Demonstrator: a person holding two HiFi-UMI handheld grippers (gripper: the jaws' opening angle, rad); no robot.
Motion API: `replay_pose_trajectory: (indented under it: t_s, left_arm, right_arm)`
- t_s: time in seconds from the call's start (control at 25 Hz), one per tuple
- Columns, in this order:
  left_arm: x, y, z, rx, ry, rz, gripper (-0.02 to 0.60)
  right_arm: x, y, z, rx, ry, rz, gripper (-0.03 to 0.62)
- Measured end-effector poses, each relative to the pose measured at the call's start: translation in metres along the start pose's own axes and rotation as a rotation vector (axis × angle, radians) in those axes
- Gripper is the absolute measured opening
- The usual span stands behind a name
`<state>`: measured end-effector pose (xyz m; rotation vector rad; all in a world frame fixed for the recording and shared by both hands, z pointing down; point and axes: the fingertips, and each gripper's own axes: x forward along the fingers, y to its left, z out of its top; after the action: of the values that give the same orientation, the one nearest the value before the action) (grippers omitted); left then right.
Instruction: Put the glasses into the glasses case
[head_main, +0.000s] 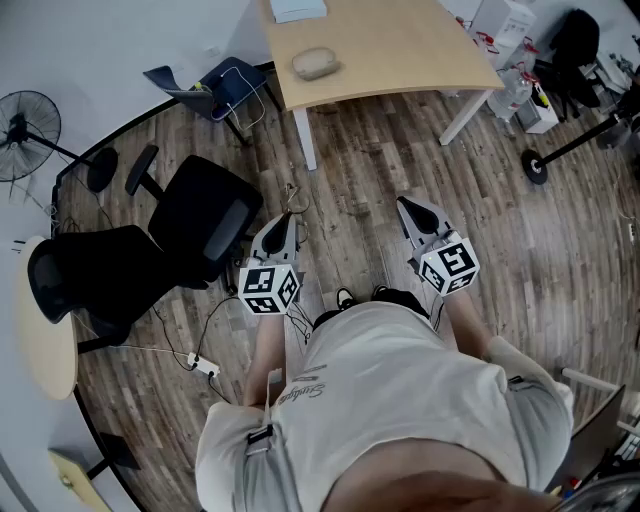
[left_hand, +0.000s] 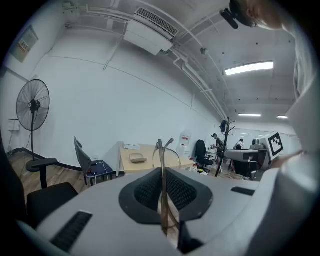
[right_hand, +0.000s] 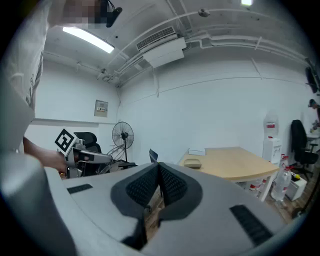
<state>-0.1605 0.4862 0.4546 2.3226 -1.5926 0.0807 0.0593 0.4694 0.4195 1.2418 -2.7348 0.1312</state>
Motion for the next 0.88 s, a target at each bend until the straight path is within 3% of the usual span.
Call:
replay_pose_trajectory:
  t_s: [0.24, 0.52, 0.88]
  left_arm:
    - [0.008, 0.002, 0.005, 0.003, 0.002, 0.004, 0.025]
    - [0.027, 0.001, -0.020, -0.020, 0.062, -0.012, 0.025]
    - [0.075, 0.000, -0.010, -0.006, 0.092, 0.000, 0.025]
  right_arm:
    - [0.002, -0.004, -0.001, 0.010, 0.005, 0.001, -0.006]
    - [-0.002, -0.010, -0.019, 0.003, 0.045, -0.034, -0.006]
    - [0.024, -0.052, -0.043, 0.063, 0.094, 0.003, -0.006]
